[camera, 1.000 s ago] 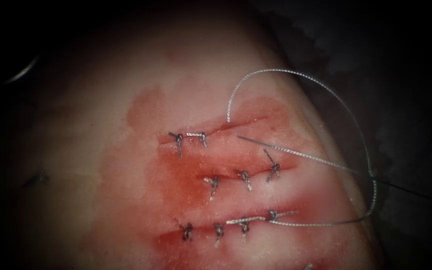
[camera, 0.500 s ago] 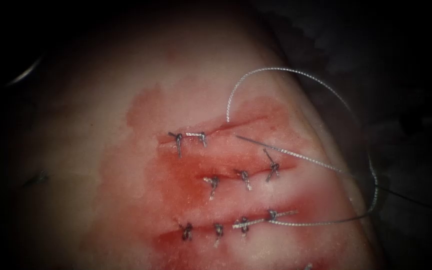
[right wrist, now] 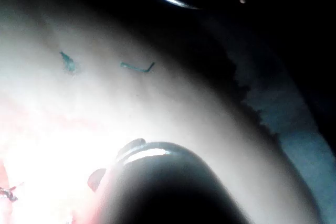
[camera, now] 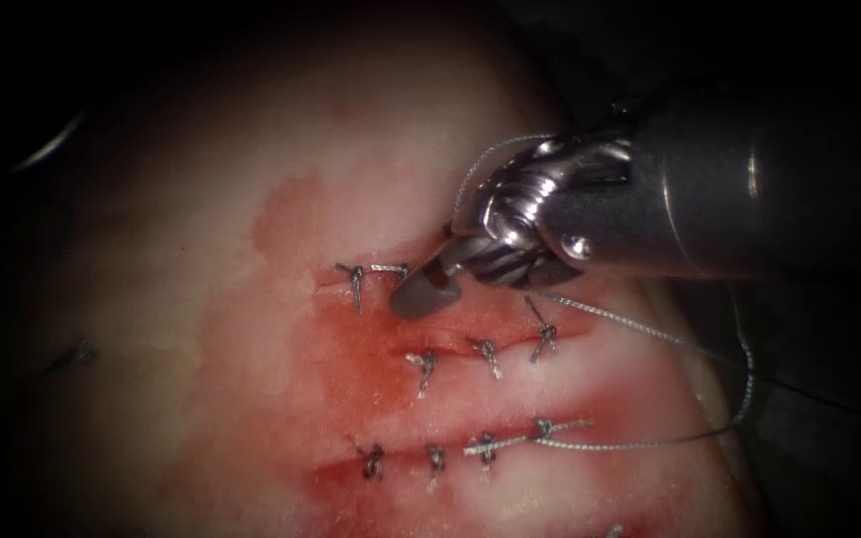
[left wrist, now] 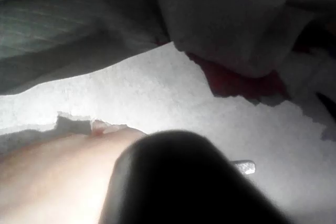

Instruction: Wound Closure

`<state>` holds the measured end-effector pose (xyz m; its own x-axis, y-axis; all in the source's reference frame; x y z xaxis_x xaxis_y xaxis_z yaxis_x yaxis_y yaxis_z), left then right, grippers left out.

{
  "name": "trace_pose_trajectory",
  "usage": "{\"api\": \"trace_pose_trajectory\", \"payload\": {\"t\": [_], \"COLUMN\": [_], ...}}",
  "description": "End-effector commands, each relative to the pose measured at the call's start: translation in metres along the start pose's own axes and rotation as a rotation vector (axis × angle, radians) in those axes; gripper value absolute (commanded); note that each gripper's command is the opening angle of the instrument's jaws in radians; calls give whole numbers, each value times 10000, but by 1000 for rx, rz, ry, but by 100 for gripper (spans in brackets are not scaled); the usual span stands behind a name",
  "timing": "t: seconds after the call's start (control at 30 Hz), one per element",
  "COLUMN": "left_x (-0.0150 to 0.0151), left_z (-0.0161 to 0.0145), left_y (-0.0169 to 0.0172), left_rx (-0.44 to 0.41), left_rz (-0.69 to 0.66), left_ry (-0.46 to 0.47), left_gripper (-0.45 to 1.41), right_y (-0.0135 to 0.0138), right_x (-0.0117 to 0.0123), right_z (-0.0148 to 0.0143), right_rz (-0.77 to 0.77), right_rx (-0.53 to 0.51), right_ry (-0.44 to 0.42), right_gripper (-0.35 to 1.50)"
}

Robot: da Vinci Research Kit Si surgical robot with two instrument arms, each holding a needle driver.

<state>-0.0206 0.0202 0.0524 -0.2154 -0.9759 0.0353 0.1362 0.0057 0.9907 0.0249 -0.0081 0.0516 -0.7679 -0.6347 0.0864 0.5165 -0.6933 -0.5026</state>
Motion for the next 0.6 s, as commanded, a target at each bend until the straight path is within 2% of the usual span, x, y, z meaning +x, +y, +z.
{"api": "trace_pose_trajectory", "payload": {"t": [0.03,0.17,0.23,0.43,0.53,0.6], "left_x": [-13,-12,-12,-12,-12,-12], "left_z": [6,7,8,8,8,8], "left_y": [-2,-1,-1,-1,-1,-1], "left_rx": [3,3,3,4,5,5], "left_rz": [6,6,6,7,6,6], "left_ry": [-4,-5,-5,-2,-2,-2], "left_gripper": [-40,-40,-40,-40,-38,-38], "right_y": [-18,-39,-43,-36,-37,-40], "right_x": [1,25,34,41,37,34], "right_z": [-4,-10,-1,41,56,60], "right_rz": [2,17,13,23,26,81], "right_rx": [40,52,55,36,47,54], "right_ry": [7,85,120,103,96,94], "right_gripper": [74,66,52,47,54,39]}}
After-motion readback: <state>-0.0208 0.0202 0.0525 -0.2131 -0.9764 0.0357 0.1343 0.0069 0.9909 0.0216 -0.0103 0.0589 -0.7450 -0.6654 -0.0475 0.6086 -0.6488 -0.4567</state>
